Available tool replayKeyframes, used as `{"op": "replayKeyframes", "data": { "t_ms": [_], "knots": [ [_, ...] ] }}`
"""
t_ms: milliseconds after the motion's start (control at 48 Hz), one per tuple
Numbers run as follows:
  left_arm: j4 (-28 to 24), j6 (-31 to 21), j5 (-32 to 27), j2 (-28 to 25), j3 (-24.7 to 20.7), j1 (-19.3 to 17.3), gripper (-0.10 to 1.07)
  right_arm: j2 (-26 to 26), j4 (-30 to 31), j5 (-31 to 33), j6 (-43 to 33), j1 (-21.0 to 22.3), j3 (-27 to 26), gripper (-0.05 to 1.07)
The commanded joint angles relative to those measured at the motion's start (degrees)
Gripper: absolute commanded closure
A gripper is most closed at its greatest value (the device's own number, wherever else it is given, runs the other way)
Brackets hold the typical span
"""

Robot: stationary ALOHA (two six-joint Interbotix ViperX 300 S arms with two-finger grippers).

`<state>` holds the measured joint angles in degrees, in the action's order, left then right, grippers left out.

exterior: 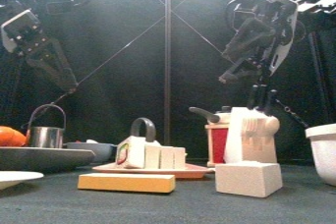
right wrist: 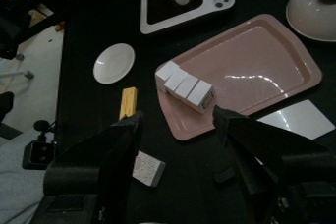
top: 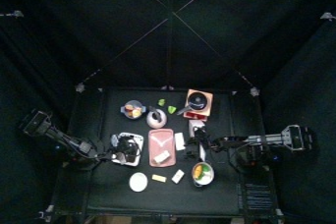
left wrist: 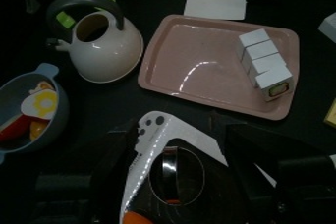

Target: Grab white sushi roll

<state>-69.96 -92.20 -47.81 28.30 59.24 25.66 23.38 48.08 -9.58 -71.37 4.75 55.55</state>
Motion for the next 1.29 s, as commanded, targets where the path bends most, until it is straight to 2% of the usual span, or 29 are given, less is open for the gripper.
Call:
{"op": "replayKeyframes", "data": {
  "t_ms": [0, 208, 333, 438, 521, 667, 708, 792, 917, 979, 1021, 1104, 1271],
  "knots": [
    [-0.35, -1.05, 0.0, 0.26, -1.76, -0.44, 0.04, 0.0, -2.11, 0.79, -0.18, 0.18, -2.29, 0.12],
    [1.93, -4.83, 0.53, 0.26, -3.69, -1.58, 0.04, -1.41, -4.57, 5.27, 0.35, 0.18, -5.27, 0.11],
    [4.39, -3.96, 2.46, -0.35, -5.63, -1.67, 0.04, -2.55, -4.92, 6.86, 0.18, -0.09, -6.86, 0.12],
    [6.5, -0.18, 3.08, -0.7, -7.56, -2.81, 0.04, -3.16, -4.92, 7.91, 0.18, -0.44, -8.09, 0.11],
    [10.72, 5.54, 3.34, -0.79, -8.96, -3.69, 0.04, -3.25, -5.01, 9.14, 0.18, -0.7, -8.7, 0.11],
    [21.97, 17.67, 2.9, -0.79, -11.78, -6.15, 0.04, -3.34, -5.8, 11.34, 0.09, -0.7, -9.76, 0.11],
    [26.1, 22.5, 2.9, -0.79, -12.66, -7.29, 0.04, -3.52, -6.42, 12.04, 0.09, -0.7, -10.02, 0.11],
    [31.2, 30.59, 3.34, -0.79, -13.54, -8.17, 0.04, -4.13, -6.68, 13.36, 0.18, -0.7, -10.63, 0.11],
    [35.77, 45.44, 3.78, -1.05, -14.68, -8.09, 0.04, -5.27, -6.86, 15.03, 0.18, -0.79, -11.16, 0.11],
    [38.41, 54.49, 3.78, -0.88, -15.64, -8.09, 0.04, -5.54, -6.86, 15.12, 0.18, -0.79, -11.25, 0.11],
    [39.73, 57.83, 4.13, -0.7, -16.0, -8.35, 0.04, -5.71, -6.86, 15.12, 0.18, -0.79, -11.25, 0.11],
    [40.69, 59.68, 7.82, -0.44, -16.08, -9.14, 0.04, -6.33, -6.77, 15.12, 0.26, -0.97, -11.43, 0.11],
    [35.86, 59.68, 25.31, 0.88, -11.95, -10.46, 0.04, -7.82, -6.33, 16.0, 0.26, -2.02, -12.13, 0.11]
  ]
}}
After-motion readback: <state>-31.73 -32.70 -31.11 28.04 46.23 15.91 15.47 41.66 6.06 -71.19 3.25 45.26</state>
